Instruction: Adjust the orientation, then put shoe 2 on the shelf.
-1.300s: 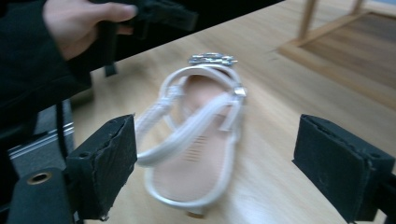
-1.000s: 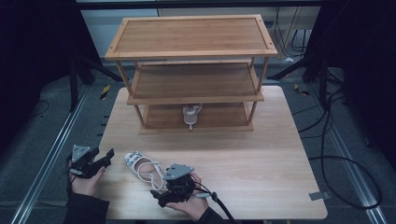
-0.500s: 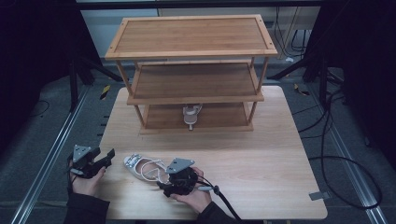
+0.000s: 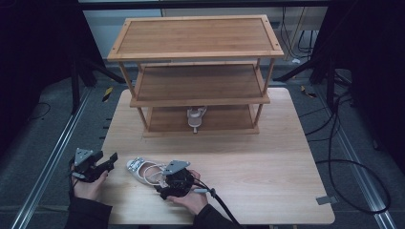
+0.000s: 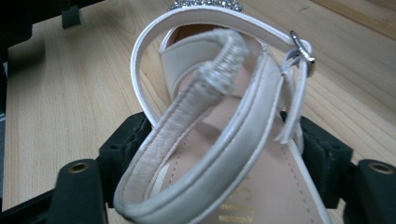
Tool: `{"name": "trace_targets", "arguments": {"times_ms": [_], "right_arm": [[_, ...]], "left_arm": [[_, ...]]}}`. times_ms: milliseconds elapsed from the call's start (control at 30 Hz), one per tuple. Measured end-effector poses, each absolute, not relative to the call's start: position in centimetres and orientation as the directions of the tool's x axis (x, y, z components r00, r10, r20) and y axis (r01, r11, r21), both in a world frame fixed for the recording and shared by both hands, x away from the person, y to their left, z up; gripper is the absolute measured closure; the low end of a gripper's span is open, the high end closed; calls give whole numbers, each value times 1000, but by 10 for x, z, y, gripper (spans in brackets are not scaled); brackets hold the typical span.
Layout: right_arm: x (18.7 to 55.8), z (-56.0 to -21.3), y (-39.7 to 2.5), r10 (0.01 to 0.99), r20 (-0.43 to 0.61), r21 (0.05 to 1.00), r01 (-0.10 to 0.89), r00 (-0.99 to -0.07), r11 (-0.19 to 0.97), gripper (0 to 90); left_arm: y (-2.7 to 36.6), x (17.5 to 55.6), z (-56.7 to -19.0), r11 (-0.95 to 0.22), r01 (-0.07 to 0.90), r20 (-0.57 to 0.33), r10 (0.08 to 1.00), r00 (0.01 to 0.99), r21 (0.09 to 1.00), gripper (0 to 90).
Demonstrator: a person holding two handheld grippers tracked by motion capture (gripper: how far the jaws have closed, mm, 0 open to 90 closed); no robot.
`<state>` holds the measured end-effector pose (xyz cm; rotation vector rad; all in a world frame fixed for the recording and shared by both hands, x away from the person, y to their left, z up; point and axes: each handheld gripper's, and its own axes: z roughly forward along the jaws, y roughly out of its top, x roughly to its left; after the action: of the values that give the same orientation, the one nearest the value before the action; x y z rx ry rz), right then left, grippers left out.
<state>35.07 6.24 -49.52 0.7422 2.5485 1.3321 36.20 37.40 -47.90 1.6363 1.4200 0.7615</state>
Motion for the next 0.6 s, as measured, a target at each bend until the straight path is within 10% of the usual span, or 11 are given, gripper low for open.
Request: {"name": "trace_targets", "arguments": {"times_ms": [600], "right_arm": [[354,-466,18,602,53,851,351,-797,390,412]], "left_arm": [[373,363,-479,-31,485,-66,981,182,874,365]]}}
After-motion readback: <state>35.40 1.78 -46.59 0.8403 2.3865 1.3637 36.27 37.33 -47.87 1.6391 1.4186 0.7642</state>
